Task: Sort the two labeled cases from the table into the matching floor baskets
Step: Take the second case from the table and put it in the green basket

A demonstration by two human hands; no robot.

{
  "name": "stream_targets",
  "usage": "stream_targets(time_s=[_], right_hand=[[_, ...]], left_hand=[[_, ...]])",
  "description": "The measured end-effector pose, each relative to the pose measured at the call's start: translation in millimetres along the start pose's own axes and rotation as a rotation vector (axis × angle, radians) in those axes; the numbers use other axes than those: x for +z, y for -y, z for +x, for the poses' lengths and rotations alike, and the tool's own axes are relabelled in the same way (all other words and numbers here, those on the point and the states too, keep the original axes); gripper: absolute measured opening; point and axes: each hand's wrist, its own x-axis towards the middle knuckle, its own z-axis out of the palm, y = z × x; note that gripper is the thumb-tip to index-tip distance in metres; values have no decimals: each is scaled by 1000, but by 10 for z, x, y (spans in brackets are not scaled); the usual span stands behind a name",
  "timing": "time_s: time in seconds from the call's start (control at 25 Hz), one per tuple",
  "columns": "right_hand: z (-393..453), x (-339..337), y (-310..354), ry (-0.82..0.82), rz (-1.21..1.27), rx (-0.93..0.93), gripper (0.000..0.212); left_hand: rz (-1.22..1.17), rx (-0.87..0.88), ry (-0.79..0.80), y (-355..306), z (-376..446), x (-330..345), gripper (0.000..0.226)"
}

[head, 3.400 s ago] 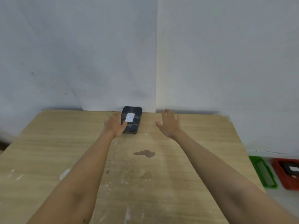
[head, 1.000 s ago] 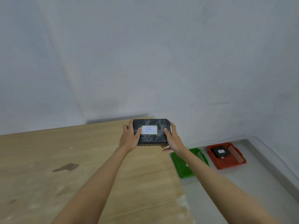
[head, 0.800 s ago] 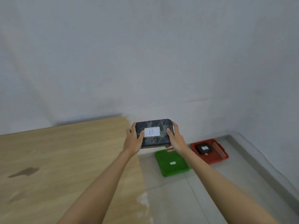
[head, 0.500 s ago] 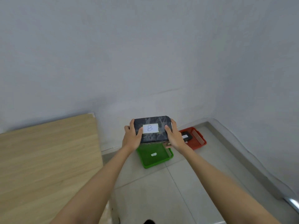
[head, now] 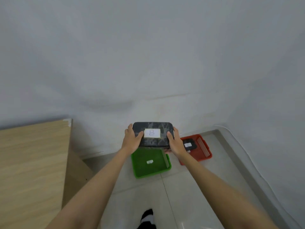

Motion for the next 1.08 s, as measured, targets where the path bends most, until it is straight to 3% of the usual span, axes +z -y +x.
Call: stream_targets(time_s=[0.16, 0.32, 0.6, 0.92, 1.08], right_hand=[[573, -89, -303, 40, -40, 73, 48], [1209, -56, -1031, 126, -78, 115, 46], [2316, 613, -3064, 187, -287, 60, 51], [3525, 1426, -5174, 226, -344, 62, 56], [3963, 1722, -5791, 252, -324, 87, 56]], left_hand=[[-1, -102, 10, 100, 540, 335, 60], [-33, -212, -6, 604, 984, 919, 58], [-206, -417, -120, 2300, 1810, 2185, 35], [-238, -451, -97, 4145, 2959, 3379, 61], [-231, -416, -114, 4706, 3303, 3733, 55]])
